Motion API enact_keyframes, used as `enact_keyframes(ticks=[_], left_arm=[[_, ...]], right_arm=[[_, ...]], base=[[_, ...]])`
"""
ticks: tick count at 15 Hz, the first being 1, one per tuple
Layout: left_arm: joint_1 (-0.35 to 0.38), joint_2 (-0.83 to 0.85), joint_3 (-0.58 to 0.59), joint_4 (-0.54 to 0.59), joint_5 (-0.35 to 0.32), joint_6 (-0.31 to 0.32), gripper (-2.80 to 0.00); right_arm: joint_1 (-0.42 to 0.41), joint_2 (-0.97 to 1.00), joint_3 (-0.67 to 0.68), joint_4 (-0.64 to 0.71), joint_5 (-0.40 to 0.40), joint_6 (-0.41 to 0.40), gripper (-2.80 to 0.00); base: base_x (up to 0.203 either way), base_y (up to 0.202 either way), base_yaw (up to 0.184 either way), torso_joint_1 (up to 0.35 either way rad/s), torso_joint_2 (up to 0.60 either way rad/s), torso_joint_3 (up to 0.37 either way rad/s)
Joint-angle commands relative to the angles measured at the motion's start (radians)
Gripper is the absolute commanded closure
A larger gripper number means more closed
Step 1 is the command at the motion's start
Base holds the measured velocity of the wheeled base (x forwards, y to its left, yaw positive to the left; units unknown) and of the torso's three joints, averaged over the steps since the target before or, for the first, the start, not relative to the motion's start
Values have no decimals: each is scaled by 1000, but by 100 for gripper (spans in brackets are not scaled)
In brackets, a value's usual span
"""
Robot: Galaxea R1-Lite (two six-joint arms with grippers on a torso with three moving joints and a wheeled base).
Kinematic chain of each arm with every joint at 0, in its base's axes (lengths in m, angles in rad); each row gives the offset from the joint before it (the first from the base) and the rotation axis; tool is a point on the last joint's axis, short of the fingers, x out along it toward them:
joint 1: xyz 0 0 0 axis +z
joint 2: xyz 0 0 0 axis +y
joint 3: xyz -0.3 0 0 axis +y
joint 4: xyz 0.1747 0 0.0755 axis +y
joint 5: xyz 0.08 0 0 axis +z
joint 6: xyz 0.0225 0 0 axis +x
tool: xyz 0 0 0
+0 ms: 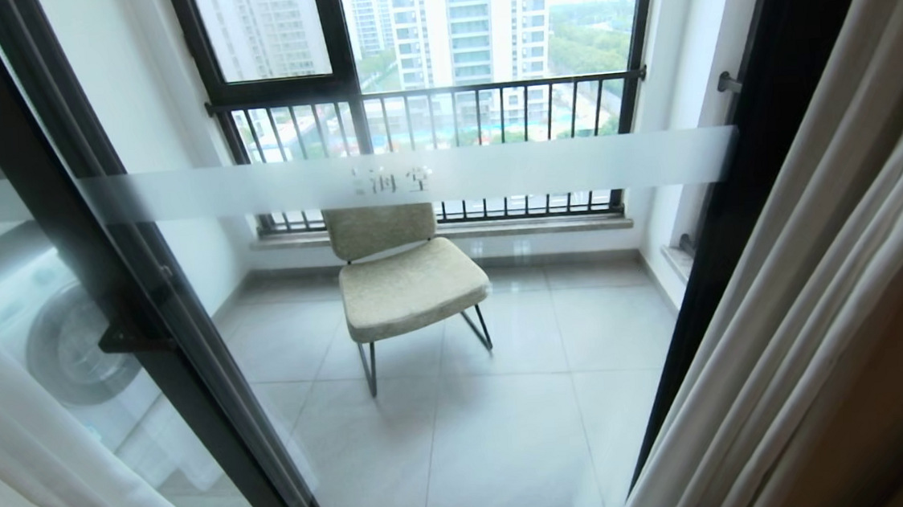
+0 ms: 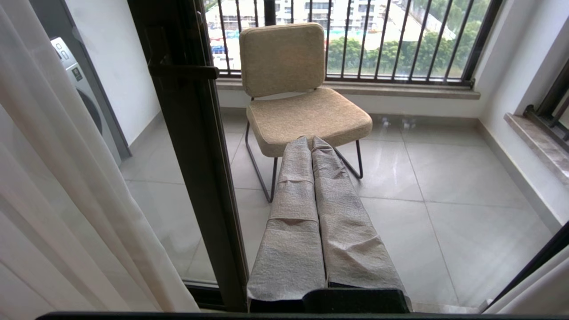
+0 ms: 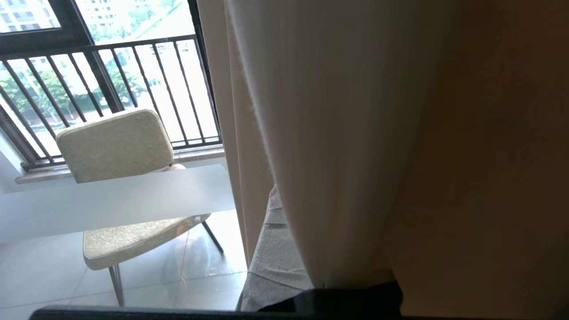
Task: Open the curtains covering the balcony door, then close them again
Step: Close the inner curtains on both sides
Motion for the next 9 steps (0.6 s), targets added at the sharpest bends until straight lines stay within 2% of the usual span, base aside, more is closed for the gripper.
enact_keyframes(ticks=[1, 9], left_arm=[[0, 0, 0, 0, 0, 0, 0], [0, 0, 0, 0, 0, -2, 0]], right_arm=[[-3, 0, 3, -1, -2, 1, 0], [-3, 2, 11, -4, -3, 8, 0]], base=[[0, 0, 0, 0, 0, 0], [0, 0, 0, 0, 0, 0]])
